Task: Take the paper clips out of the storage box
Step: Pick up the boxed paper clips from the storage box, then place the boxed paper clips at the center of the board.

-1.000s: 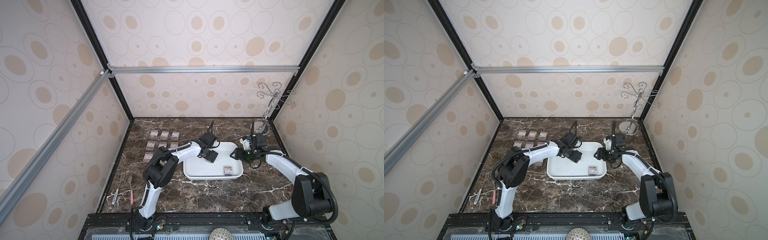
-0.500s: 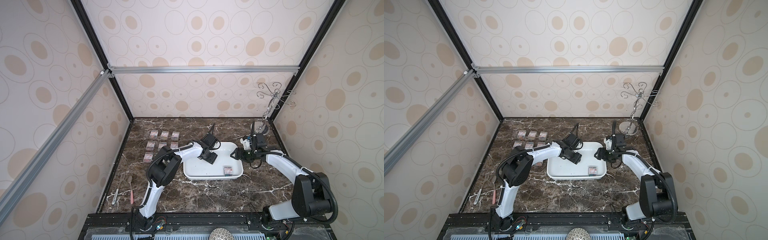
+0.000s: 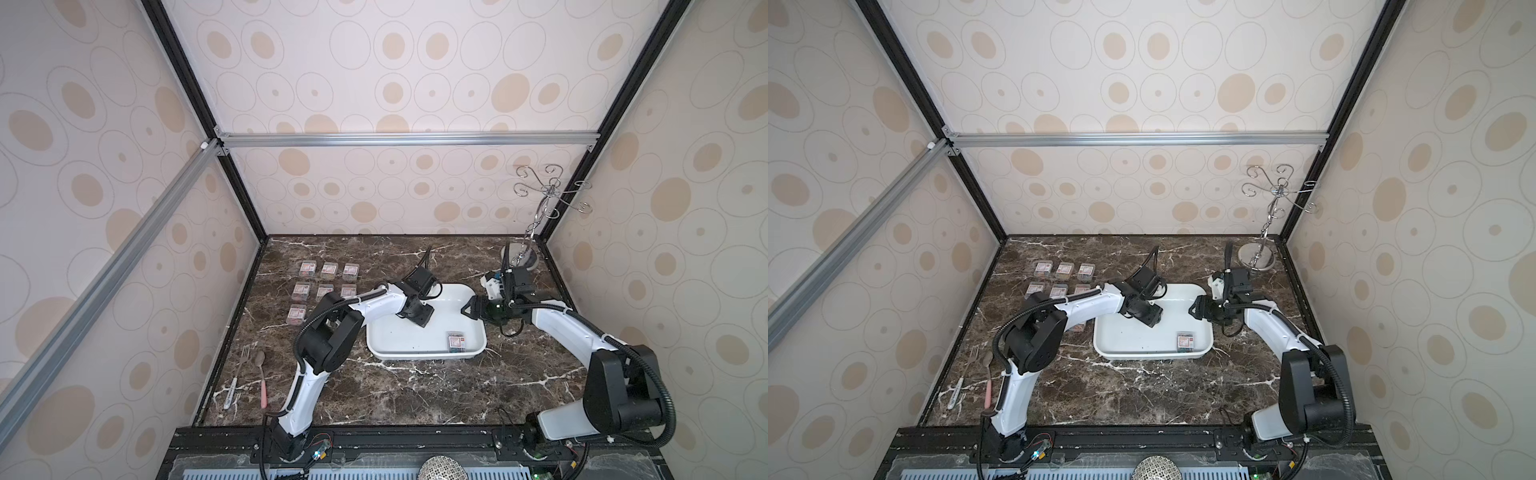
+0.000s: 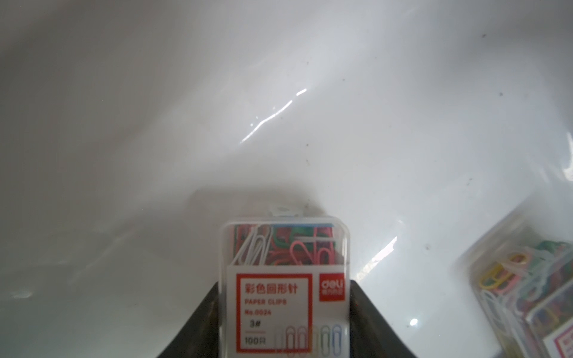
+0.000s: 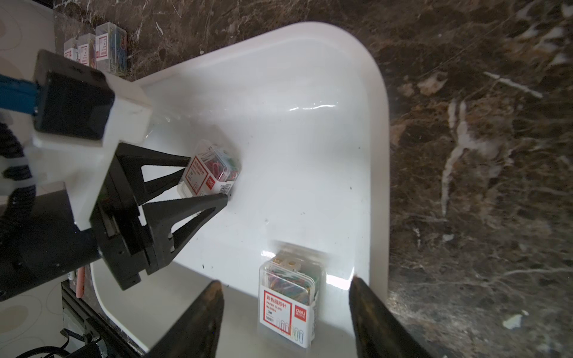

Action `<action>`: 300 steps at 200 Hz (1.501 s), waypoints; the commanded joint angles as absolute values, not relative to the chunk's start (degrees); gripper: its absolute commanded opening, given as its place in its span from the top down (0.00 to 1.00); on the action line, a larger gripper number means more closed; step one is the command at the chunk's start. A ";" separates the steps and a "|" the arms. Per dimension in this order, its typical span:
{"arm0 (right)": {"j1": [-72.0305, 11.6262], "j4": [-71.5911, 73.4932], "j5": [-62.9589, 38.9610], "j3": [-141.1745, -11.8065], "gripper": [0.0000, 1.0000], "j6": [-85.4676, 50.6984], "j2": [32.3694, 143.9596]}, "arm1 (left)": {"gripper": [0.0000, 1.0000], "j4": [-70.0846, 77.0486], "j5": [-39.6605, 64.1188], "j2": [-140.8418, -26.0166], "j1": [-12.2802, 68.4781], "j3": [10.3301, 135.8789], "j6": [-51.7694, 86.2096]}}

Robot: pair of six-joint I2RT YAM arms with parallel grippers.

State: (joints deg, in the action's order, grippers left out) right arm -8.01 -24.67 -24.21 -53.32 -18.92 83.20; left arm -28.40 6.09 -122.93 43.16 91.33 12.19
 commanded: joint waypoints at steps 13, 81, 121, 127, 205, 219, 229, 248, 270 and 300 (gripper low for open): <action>-7.67 -25.45 -24.44 -52.30 0.35 -17.93 83.12 | 0.45 -29.84 5.32 -121.91 43.59 93.23 11.57; -7.60 -25.05 -24.35 -51.40 0.35 -17.94 82.79 | 0.47 -31.36 4.14 -119.50 43.52 93.76 10.37; -7.38 -24.46 -24.43 -50.63 0.35 -18.08 82.68 | 0.47 -31.86 5.14 -117.11 43.12 94.06 9.71; -7.41 -24.43 -24.41 -50.64 0.34 -18.07 82.70 | 0.47 -31.91 5.30 -116.67 42.99 94.21 9.55; -7.03 -24.08 -24.70 -50.06 0.34 -17.88 82.53 | 0.47 -30.51 10.44 -109.62 37.94 94.39 10.31; -6.95 -24.04 -24.70 -50.00 0.34 -17.85 82.57 | 0.46 -30.18 11.02 -108.86 36.61 94.55 10.50; -6.95 -23.99 -24.72 -49.98 0.35 -17.89 82.53 | 0.46 -30.12 11.75 -108.50 35.63 94.95 10.63; -6.90 -23.91 -24.74 -49.92 0.34 -17.84 82.58 | 0.46 -29.89 12.51 -107.99 33.60 95.58 11.02; -6.86 -23.82 -24.97 -49.92 0.34 -17.94 82.57 | 0.46 -29.88 13.00 -107.92 31.24 96.81 11.21; -6.86 -23.86 -25.10 -49.91 0.35 -17.93 82.73 | 0.46 -30.78 12.25 -109.11 27.49 99.47 11.29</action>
